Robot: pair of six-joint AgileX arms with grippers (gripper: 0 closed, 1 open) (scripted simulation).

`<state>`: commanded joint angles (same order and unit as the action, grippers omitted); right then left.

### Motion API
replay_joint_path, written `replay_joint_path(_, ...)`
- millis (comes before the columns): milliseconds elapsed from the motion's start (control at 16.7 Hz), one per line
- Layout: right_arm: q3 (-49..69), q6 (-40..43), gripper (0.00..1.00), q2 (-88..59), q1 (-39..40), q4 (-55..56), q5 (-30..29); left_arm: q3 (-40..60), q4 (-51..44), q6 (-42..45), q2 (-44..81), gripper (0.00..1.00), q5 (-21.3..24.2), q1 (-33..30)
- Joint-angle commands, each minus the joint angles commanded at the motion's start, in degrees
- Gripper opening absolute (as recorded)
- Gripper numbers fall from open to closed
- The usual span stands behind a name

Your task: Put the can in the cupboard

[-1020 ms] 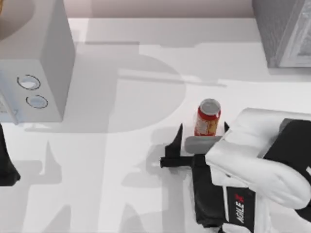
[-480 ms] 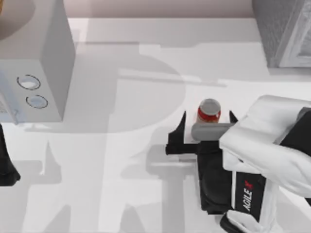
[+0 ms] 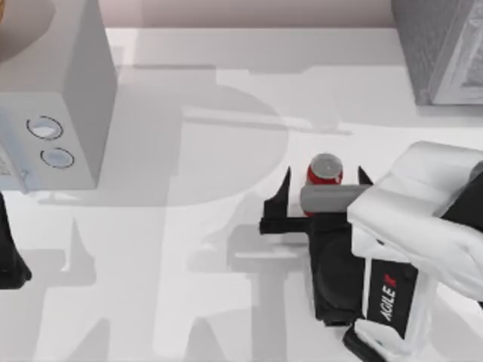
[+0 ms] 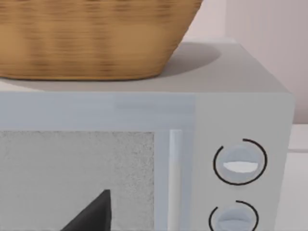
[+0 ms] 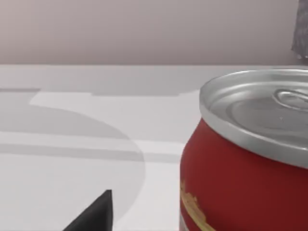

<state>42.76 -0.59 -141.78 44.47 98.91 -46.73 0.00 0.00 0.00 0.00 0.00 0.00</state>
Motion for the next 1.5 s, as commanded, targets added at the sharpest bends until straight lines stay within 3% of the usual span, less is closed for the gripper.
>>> replay_joint_path(180,0.0,0.0,1.0,0.0,0.0,0.0,0.0,0.0,0.0,0.0,0.0,1.0,0.0,0.0)
replay_joint_path(960,0.0,0.0,0.02,0.0,0.0,0.0,0.0,0.0,0.0,0.0,0.0,1.0,0.0,0.0)
replay_joint_path(1500,0.0,-0.1,0.0,-0.1,0.1,0.0,0.0,0.0,0.0,0.0,0.0,1.0,0.0,0.0)
